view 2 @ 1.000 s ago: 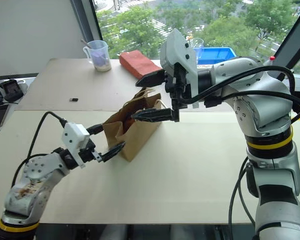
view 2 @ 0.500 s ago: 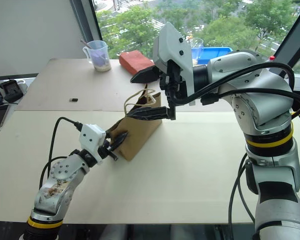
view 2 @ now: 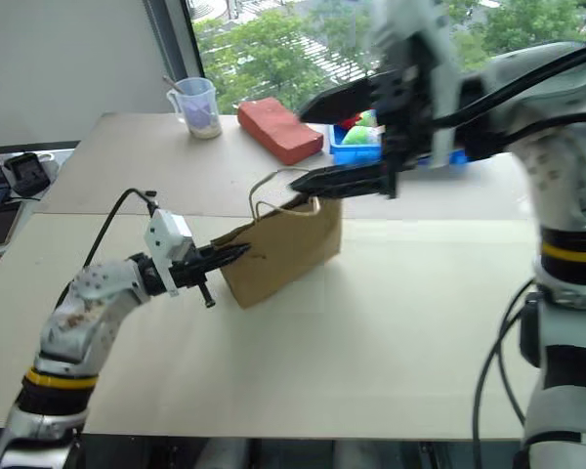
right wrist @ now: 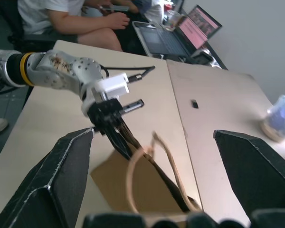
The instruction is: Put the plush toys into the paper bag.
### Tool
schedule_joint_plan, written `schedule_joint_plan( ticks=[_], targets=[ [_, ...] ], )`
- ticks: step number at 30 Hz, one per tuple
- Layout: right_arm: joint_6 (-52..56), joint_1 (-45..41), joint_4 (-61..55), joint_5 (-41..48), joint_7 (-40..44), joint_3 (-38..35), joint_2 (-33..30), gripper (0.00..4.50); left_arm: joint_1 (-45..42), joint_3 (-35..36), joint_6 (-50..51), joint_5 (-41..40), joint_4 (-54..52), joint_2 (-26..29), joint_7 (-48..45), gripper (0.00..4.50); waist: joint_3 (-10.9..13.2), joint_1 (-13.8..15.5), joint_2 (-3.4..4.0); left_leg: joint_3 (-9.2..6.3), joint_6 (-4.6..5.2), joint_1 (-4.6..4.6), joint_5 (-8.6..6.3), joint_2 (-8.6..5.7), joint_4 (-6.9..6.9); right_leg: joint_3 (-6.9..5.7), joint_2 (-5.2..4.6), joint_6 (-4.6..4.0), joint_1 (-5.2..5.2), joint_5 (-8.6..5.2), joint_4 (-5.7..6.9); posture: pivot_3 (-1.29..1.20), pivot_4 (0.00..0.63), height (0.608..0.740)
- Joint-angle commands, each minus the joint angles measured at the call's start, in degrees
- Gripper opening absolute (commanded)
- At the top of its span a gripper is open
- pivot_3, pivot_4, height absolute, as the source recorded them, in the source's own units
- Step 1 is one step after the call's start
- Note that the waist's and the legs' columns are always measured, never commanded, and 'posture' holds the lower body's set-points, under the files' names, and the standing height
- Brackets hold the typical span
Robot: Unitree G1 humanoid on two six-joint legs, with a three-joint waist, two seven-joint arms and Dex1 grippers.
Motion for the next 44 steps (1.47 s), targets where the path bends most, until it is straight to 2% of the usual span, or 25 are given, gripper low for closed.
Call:
schedule_joint_plan(
  ticks=[1, 4, 7, 15, 18, 19, 20, 26, 29, 32, 34, 38, 44],
  targets=[
    [-1.1, -1.6, 2.8, -0.5, 3.1, -1.3, -2.2, 4.5, -7.3, -2.0, -4.4, -2.3, 8.6, 0.7, -13.7, 0.08, 0.0, -0.2, 0.0, -0.01, 0.0, 0.0, 0.0, 0.0, -0.02, -0.01, 0.0, 0.0, -0.02, 0.0, 0.0, 0.0, 0.15, 0.74],
    [1.1, -0.3, 3.1, 0.5, 4.5, -1.9, -4.1, 4.5, -12.2, -4.7, -9.7, -0.2, 18.1, -1.1, -21.7, 0.08, 0.0, -0.6, 0.02, 0.01, 0.0, 0.0, 0.0, 0.0, -0.02, 0.0, 0.0, 0.0, -0.01, 0.0, 0.0, 0.0, 0.15, 0.74],
    [1.6, 2.7, 1.0, 0.5, 5.1, -2.1, -6.0, 4.5, -17.0, -6.3, -14.9, 1.8, 26.9, -4.1, -25.9, 0.08, 0.0, -0.7, 0.02, 0.0, 0.04, -0.01, -0.02, 0.0, -0.02, -0.01, 0.0, 0.01, -0.01, 0.0, -0.01, 0.0, 0.15, 0.74],
    [2.7, 5.7, -1.6, 0.2, 3.4, -1.8, -6.8, 4.5, -22.4, -7.2, -24.0, 6.0, 41.0, -8.8, -30.6, 0.08, 0.0, -0.9, 0.04, 0.0, 0.06, -0.06, -0.03, -0.01, 0.05, 0.02, 0.0, 0.02, -0.06, -0.01, 0.03, 0.0, 0.15, 0.74],
    [2.9, 6.2, -2.4, 0.2, 3.3, -1.6, -6.8, 4.5, -21.8, -6.4, -23.5, 5.8, 39.6, -7.8, -31.0, 0.92, 0.0, -0.9, 0.05, -0.02, 0.06, -0.08, -0.03, -0.01, 0.04, 0.02, 0.0, 0.03, -0.1, -0.01, 0.06, 0.0, 0.15, 0.74],
    [2.5, 6.4, -2.2, -0.1, 3.4, -1.5, -6.7, 4.5, -21.0, -5.9, -22.6, 5.5, 37.1, -6.6, -30.7, 1.45, 0.0, -0.8, 0.05, -0.02, 0.06, -0.09, -0.03, -0.01, 0.05, 0.02, 0.0, 0.03, -0.1, -0.01, 0.08, 0.0, 0.15, 0.74],
    [2.2, 6.6, -2.1, -0.3, 3.4, -1.5, -6.6, 4.5, -20.3, -5.6, -22.0, 5.3, 35.3, -5.8, -30.5, 1.78, 0.0, -0.8, 0.06, -0.02, 0.06, -0.09, -0.03, -0.01, 0.05, 0.02, 0.0, 0.03, -0.1, -0.01, 0.08, 0.0, 0.15, 0.74],
    [-3.5, 12.8, -2.2, -3.6, 3.1, -2.7, -8.4, 4.5, -14.7, 0.9, -5.5, 0.1, 14.9, 4.0, -22.3, 4.35, 0.1, -0.9, 0.12, -0.06, 0.1, -0.09, -0.06, 0.0, 0.03, 0.05, 0.0, 0.06, -0.13, -0.03, 0.12, 0.0, 0.15, 0.74],
    [-8.6, 18.3, -2.3, -7.0, 3.0, -3.9, -11.3, 4.5, -13.5, 4.9, 4.5, -1.3, 8.0, 10.7, -17.4, 4.45, 0.2, -0.4, 0.13, -0.1, 0.09, -0.12, -0.05, 0.0, 0.05, 0.03, 0.0, 0.08, -0.11, -0.05, 0.13, 0.0, 0.15, 0.74],
    [-9.7, 22.6, -2.3, -7.2, 1.8, -6.9, -13.1, 4.5, -10.1, 7.9, 8.8, -1.1, 3.4, 17.1, -15.5, 4.45, 0.2, -0.6, 0.22, -0.06, 0.1, -0.08, -0.06, -0.02, 0.05, 0.07, -0.02, 0.11, -0.1, -0.06, 0.11, 0.0, 0.15, 0.74],
    [-9.0, 25.3, -2.8, -6.5, 1.0, -9.4, -13.9, 4.5, -7.6, 10.0, 10.6, -1.2, 0.6, 19.2, -13.3, 4.45, 0.3, -0.7, 0.32, -0.05, 0.1, -0.06, -0.05, -0.02, 0.0, 0.07, -0.02, 0.11, -0.11, -0.06, 0.1, 0.0, 0.15, 0.74],
    [-8.0, 27.4, -3.7, -5.8, -0.3, -11.6, -14.3, 4.5, -7.2, 11.4, 13.4, -1.6, -2.2, 19.5, -8.7, 4.45, 0.5, -0.5, 0.3, -0.05, 0.05, -0.05, -0.02, -0.02, 0.04, 0.07, -0.02, 0.11, -0.1, -0.07, 0.09, 0.0, 0.15, 0.74],
    [-8.1, 26.6, -2.8, -6.5, -2.7, -10.9, -12.8, 4.5, -9.3, 10.9, 14.2, -3.2, -2.2, 18.2, -5.8, 4.45, 0.5, -0.6, 0.31, -0.02, 0.02, -0.02, -0.01, -0.02, 0.1, 0.11, -0.02, 0.1, -0.07, -0.06, 0.09, 0.0, 0.15, 0.74]
  ],
)
